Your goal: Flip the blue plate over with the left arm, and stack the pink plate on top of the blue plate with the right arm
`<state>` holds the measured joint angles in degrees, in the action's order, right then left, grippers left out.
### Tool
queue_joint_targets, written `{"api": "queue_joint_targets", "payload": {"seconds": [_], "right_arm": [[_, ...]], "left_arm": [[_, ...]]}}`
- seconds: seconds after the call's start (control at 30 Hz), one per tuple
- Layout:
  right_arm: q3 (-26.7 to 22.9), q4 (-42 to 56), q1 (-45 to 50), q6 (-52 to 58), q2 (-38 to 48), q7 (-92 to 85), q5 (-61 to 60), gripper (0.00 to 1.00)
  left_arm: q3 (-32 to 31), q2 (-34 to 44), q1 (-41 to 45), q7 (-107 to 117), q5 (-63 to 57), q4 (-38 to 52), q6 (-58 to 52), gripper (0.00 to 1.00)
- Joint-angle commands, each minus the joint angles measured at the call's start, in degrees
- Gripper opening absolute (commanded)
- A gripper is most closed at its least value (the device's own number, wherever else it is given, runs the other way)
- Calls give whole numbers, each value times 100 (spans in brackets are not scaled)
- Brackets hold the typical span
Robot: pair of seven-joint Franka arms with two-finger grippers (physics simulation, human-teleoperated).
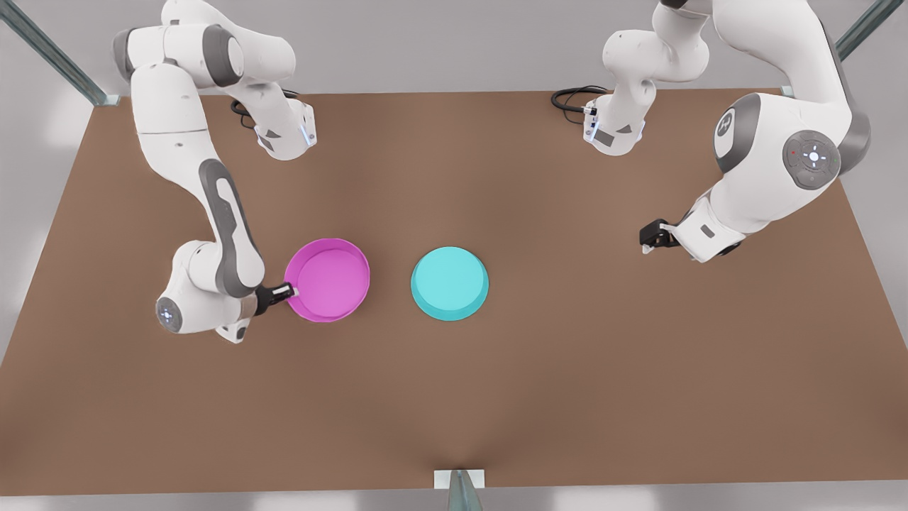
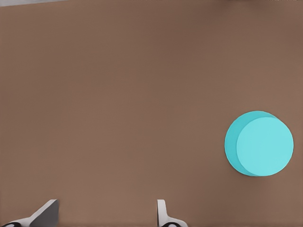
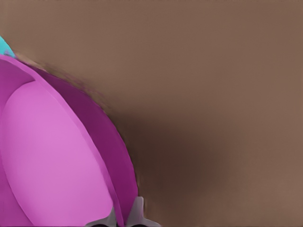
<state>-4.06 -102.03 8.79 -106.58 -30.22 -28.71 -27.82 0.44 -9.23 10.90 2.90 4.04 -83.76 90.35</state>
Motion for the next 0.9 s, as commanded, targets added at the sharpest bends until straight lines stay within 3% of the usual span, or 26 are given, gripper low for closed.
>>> {"api": "queue_joint_targets", "payload": {"seconds": [0.0,0.27,0.5,0.53,0.57,0.63,0.87], "right_arm": [[2,-1,131,-21,7,75,-57,22],[2,509,1915,-504,-292,1499,-584,23],[28,720,2364,-803,-564,2115,-584,23],[28,729,2364,-803,-564,2123,-584,32],[28,755,2364,-794,-582,2123,-584,48],[28,755,2364,-794,-591,2124,-584,98],[55,957,2364,-786,-582,2273,-584,100]], "left_arm": [[0,0,0,0,0,0,0,100],[0,-17,0,0,0,9,9,100],[0,-35,0,0,9,9,44,100],[0,-35,0,0,9,9,53,100],[0,-35,0,0,9,0,70,100],[0,-44,0,0,9,0,79,100],[0,-70,0,0,9,9,88,100]]}}
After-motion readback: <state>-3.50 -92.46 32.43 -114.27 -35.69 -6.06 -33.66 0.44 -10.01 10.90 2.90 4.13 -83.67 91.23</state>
